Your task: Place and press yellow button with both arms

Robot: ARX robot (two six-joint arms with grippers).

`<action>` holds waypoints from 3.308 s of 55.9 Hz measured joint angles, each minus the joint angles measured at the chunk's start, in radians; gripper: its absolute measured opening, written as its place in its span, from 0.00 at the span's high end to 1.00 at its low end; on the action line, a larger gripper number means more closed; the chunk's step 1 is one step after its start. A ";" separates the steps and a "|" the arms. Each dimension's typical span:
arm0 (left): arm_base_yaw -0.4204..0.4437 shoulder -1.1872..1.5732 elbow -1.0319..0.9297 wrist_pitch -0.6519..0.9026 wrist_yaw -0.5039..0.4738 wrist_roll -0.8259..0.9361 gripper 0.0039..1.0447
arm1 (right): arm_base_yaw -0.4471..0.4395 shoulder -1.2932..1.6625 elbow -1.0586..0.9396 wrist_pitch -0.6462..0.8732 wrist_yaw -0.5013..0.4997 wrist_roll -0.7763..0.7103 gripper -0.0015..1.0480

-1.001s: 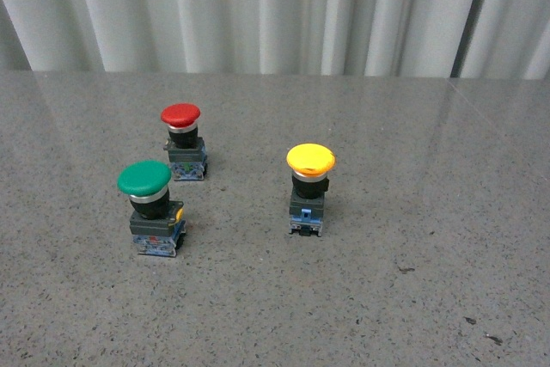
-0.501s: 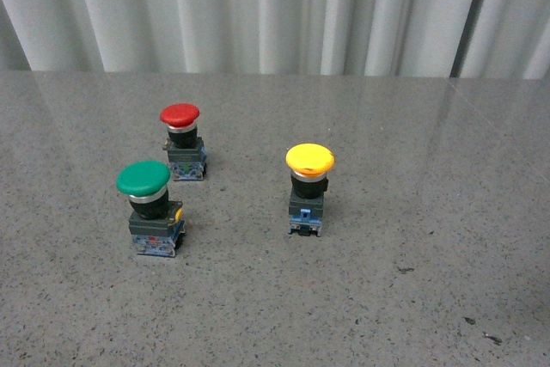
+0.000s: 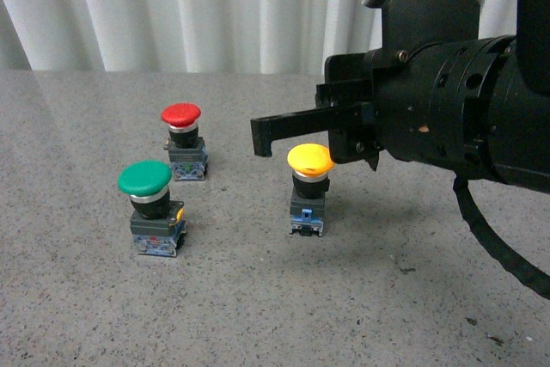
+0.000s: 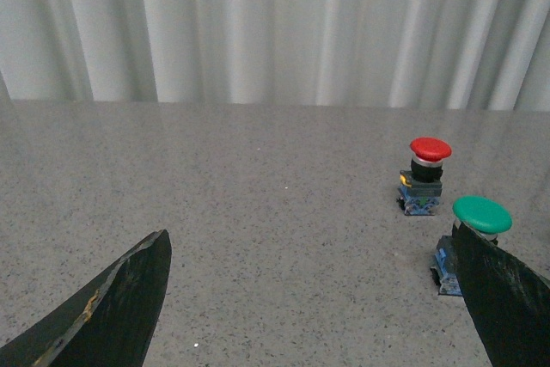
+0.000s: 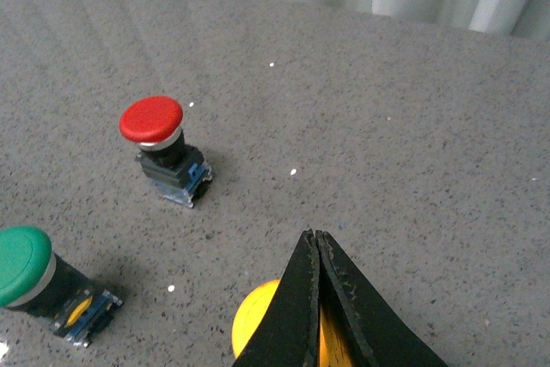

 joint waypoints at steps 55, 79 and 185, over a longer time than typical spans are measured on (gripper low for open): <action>0.000 0.000 0.000 0.000 0.000 0.000 0.06 | 0.024 0.066 -0.002 -0.019 -0.053 0.022 0.98; 0.000 0.000 0.000 0.000 0.000 0.000 0.06 | 0.018 0.084 0.019 -0.076 -0.046 0.010 0.98; 0.001 0.000 0.000 0.000 0.000 0.000 0.06 | -0.512 -1.202 -0.663 -0.207 -0.039 -0.079 0.98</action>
